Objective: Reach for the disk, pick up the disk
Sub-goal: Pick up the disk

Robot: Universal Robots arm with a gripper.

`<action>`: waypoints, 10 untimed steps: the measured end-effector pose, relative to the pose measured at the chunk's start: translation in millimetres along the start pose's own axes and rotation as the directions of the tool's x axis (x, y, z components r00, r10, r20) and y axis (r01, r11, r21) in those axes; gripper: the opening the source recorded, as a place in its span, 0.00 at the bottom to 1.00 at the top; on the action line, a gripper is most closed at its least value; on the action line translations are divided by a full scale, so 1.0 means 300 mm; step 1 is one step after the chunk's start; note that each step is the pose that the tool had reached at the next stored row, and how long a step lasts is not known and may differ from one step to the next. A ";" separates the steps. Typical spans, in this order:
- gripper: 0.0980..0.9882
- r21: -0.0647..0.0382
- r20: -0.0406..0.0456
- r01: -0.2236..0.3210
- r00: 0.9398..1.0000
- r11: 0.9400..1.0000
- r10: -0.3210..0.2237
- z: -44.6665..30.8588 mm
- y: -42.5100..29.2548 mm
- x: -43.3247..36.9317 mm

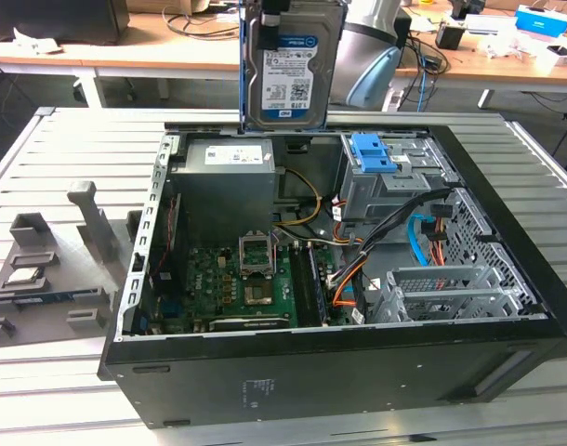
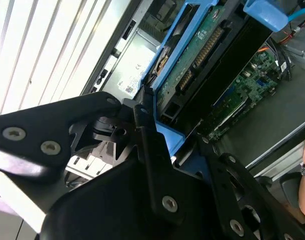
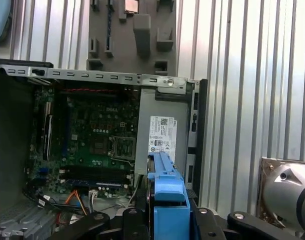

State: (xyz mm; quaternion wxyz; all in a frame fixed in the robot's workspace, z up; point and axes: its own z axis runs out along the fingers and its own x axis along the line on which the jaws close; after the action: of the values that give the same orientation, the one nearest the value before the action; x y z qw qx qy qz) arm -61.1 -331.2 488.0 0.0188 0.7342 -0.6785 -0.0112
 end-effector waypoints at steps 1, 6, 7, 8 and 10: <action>0.30 0.000 0.000 0.000 1.000 1.000 0.000 -0.001 -0.021 0.002; 0.30 -0.001 0.000 0.000 1.000 1.000 0.000 -0.003 -0.079 0.006; 0.30 -0.001 0.000 0.000 1.000 1.000 0.000 -0.004 -0.098 0.008; 0.30 -0.001 0.000 0.000 1.000 1.000 0.000 -0.005 -0.115 0.009; 0.30 -0.001 0.000 0.000 1.000 1.000 0.000 -0.006 -0.133 0.011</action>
State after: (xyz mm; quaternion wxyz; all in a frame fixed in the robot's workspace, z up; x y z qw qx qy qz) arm -21.0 -331.2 488.0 0.0191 0.7342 -0.6786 -0.0116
